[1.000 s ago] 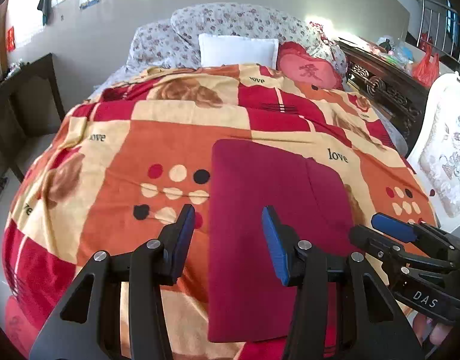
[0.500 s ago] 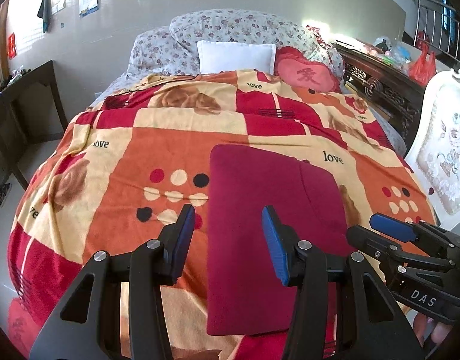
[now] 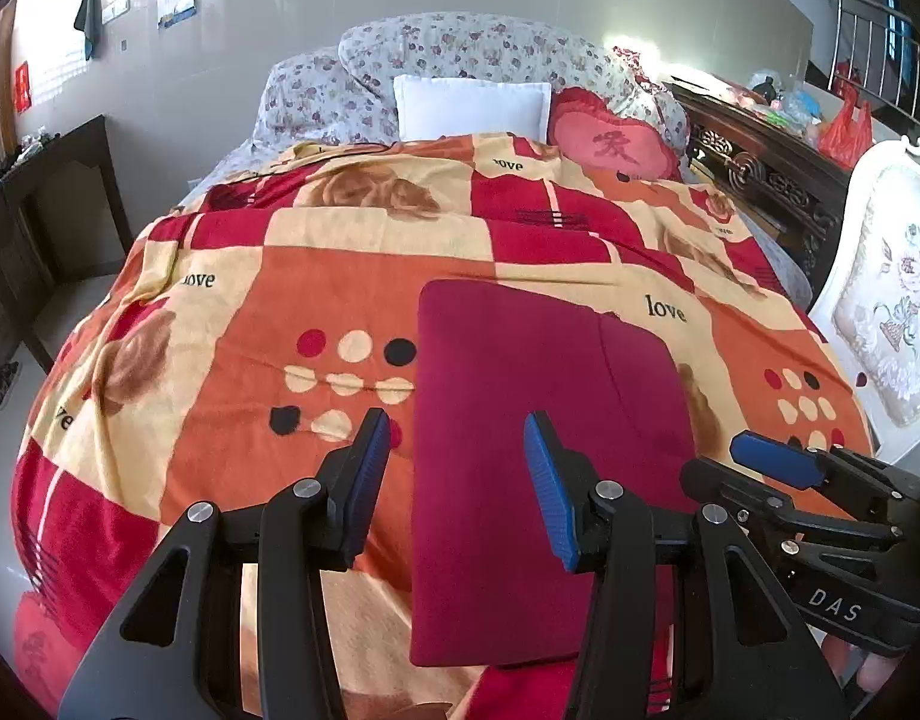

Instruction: Fold small clothes

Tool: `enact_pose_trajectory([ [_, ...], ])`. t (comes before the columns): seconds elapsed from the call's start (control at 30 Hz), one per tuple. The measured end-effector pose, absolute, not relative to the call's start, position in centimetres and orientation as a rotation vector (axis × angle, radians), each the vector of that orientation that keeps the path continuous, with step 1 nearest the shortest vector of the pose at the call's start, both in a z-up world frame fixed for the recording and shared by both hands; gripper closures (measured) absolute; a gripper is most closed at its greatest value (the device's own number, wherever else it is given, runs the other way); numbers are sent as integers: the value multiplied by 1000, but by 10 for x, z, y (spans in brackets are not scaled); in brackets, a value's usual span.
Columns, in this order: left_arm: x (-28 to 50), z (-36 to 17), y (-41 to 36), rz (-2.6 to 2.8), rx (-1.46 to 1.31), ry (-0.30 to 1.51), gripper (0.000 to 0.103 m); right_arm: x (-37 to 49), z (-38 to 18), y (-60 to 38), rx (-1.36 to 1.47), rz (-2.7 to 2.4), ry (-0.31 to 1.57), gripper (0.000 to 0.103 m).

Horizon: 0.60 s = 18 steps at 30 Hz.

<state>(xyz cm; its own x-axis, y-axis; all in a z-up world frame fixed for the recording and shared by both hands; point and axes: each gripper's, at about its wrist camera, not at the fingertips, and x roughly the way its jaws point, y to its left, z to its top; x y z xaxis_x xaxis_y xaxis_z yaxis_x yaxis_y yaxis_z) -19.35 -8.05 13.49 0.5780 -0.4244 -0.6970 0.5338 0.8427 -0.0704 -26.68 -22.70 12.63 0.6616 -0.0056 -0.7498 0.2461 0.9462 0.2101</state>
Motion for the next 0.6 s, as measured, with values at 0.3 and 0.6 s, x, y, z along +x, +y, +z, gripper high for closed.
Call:
enact_pose_trajectory([
  [0.3, -192, 131, -84, -562, 158, 785, 57, -264, 123, -226, 310, -138, 846, 53],
  [0.6, -191, 128, -85, -561, 160, 791, 57, -263, 121, -224, 306, -132, 854, 53],
])
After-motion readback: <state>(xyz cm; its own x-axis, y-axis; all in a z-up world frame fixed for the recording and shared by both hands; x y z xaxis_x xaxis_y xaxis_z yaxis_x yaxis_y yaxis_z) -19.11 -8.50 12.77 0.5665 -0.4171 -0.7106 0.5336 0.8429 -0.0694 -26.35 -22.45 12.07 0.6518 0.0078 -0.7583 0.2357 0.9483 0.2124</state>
